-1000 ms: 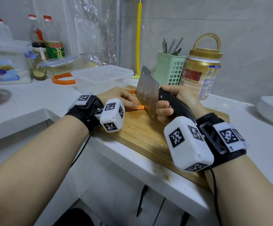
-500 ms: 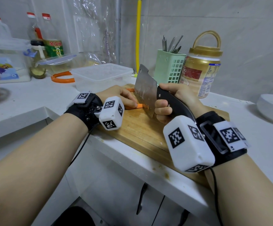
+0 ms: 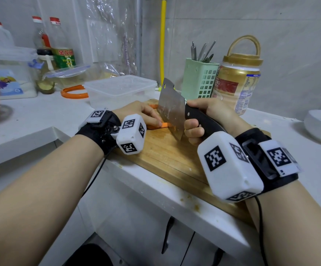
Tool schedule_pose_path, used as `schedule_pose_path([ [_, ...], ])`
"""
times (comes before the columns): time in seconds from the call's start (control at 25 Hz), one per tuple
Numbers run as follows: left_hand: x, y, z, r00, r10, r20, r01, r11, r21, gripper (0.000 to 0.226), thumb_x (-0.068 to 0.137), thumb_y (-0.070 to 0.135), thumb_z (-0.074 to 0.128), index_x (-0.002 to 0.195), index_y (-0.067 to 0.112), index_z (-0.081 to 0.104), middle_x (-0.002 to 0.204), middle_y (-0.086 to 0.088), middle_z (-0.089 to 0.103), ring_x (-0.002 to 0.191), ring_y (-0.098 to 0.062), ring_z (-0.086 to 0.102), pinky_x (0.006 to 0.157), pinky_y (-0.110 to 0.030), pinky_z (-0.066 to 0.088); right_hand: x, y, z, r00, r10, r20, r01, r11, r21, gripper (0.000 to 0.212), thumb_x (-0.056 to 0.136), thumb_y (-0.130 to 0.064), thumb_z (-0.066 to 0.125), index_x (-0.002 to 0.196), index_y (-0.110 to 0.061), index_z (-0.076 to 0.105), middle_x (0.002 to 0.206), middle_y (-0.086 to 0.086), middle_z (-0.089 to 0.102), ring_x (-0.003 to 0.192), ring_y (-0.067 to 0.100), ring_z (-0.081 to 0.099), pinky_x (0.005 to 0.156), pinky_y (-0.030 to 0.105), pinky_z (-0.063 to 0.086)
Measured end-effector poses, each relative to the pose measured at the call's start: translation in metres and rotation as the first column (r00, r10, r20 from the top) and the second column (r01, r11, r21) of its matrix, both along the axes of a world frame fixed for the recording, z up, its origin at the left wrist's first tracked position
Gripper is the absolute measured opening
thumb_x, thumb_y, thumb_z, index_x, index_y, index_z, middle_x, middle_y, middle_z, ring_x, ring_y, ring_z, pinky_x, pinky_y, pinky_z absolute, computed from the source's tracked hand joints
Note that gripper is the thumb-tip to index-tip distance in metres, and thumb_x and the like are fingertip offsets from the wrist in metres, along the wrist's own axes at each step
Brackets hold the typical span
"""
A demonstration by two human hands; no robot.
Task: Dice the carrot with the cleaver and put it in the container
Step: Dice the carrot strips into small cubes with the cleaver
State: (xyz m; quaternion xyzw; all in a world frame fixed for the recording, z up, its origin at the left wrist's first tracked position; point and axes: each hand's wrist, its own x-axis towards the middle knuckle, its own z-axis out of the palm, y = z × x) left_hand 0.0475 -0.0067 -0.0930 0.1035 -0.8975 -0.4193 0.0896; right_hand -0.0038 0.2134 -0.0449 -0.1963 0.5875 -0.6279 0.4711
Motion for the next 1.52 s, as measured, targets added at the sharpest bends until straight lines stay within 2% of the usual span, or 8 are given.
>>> schedule_pose_path([
  [0.52, 0.000, 0.000, 0.000, 1.000, -0.015, -0.017, 0.016, 1.000, 0.003, 0.008, 0.083, 0.015, 0.075, 0.089, 0.010, 0.075, 0.072, 0.025, 0.069, 0.073, 0.015, 0.058, 0.067, 0.001, 0.040, 0.001, -0.003, 0.000, 0.999, -0.024, 0.021, 0.022, 0.998, 0.052, 0.028, 0.099, -0.031, 0.039, 0.083, -0.009, 0.046, 0.047, 0.003, 0.039, 0.031, 0.013, 0.035, 0.040, 0.011, 0.029],
  [0.76, 0.000, -0.002, -0.002, 1.000, 0.018, -0.011, -0.018, 1.000, 0.001, 0.017, 0.079, 0.023, 0.078, 0.092, 0.012, 0.077, 0.079, 0.015, 0.069, 0.076, 0.009, 0.057, 0.080, -0.016, 0.041, 0.010, -0.003, 0.007, 0.997, -0.081, 0.013, 0.079, 0.991, 0.105, 0.020, 0.102, -0.029, 0.040, 0.105, -0.009, 0.042, 0.061, 0.006, 0.042, 0.034, 0.015, 0.043, 0.040, 0.014, 0.042],
  [1.04, 0.004, 0.003, 0.001, 0.998, -0.037, -0.042, 0.039, 0.999, 0.036, 0.006, 0.084, 0.011, 0.074, 0.088, 0.007, 0.074, 0.068, 0.024, 0.067, 0.068, 0.016, 0.057, 0.064, 0.000, 0.039, 0.015, -0.010, 0.016, 0.987, 0.024, -0.159, 0.010, 0.978, 0.208, 0.020, 0.101, -0.015, 0.042, 0.082, -0.012, 0.038, 0.052, 0.001, 0.039, 0.036, 0.010, 0.036, 0.040, 0.011, 0.033],
  [1.16, 0.003, 0.000, -0.001, 0.999, -0.028, -0.043, 0.030, 0.999, 0.040, 0.005, 0.082, 0.013, 0.075, 0.086, 0.010, 0.075, 0.073, 0.018, 0.069, 0.071, 0.016, 0.058, 0.072, -0.007, 0.040, 0.009, -0.012, 0.013, 0.976, 0.033, -0.214, 0.023, 0.967, 0.252, 0.010, 0.096, -0.005, 0.037, 0.086, -0.008, 0.040, 0.059, 0.006, 0.043, 0.033, 0.012, 0.041, 0.039, 0.013, 0.036],
  [1.24, 0.003, -0.002, -0.002, 0.999, -0.030, -0.038, 0.032, 0.998, 0.048, 0.001, 0.081, 0.016, 0.076, 0.082, 0.016, 0.076, 0.076, 0.019, 0.071, 0.074, 0.017, 0.058, 0.077, -0.013, 0.039, 0.004, -0.017, 0.010, 0.966, 0.025, -0.256, 0.040, 0.969, 0.245, 0.011, 0.093, -0.001, 0.037, 0.102, -0.003, 0.043, 0.062, 0.011, 0.050, 0.041, 0.018, 0.052, 0.040, 0.022, 0.047],
  [1.32, 0.003, -0.002, -0.001, 0.999, -0.037, -0.029, 0.038, 0.998, 0.048, 0.003, 0.083, 0.014, 0.075, 0.081, 0.016, 0.074, 0.071, 0.023, 0.069, 0.070, 0.015, 0.057, 0.073, -0.010, 0.039, -0.003, -0.022, 0.007, 0.955, 0.025, -0.296, 0.046, 0.972, 0.230, 0.026, 0.094, 0.004, 0.039, 0.119, -0.002, 0.044, 0.069, 0.013, 0.051, 0.048, 0.023, 0.062, 0.058, 0.040, 0.060],
  [1.4, 0.003, 0.000, -0.001, 0.998, -0.047, -0.032, 0.049, 0.997, 0.065, 0.001, 0.084, 0.010, 0.073, 0.084, 0.011, 0.073, 0.067, 0.023, 0.068, 0.064, 0.012, 0.058, 0.065, -0.006, 0.041, -0.004, -0.023, 0.009, 0.942, 0.047, -0.332, 0.033, 0.972, 0.232, 0.027, 0.095, 0.007, 0.041, 0.120, -0.002, 0.046, 0.071, 0.015, 0.050, 0.051, 0.026, 0.065, 0.070, 0.044, 0.058],
  [1.52, 0.003, 0.001, -0.001, 0.998, -0.038, -0.045, 0.041, 0.997, 0.062, 0.003, 0.084, 0.009, 0.073, 0.087, 0.007, 0.073, 0.070, 0.022, 0.069, 0.065, 0.011, 0.058, 0.063, -0.004, 0.042, 0.000, -0.022, 0.012, 0.916, 0.100, -0.388, 0.013, 0.961, 0.277, 0.014, 0.096, 0.003, 0.043, 0.108, -0.005, 0.047, 0.063, 0.012, 0.047, 0.055, 0.031, 0.063, 0.050, 0.036, 0.057],
])
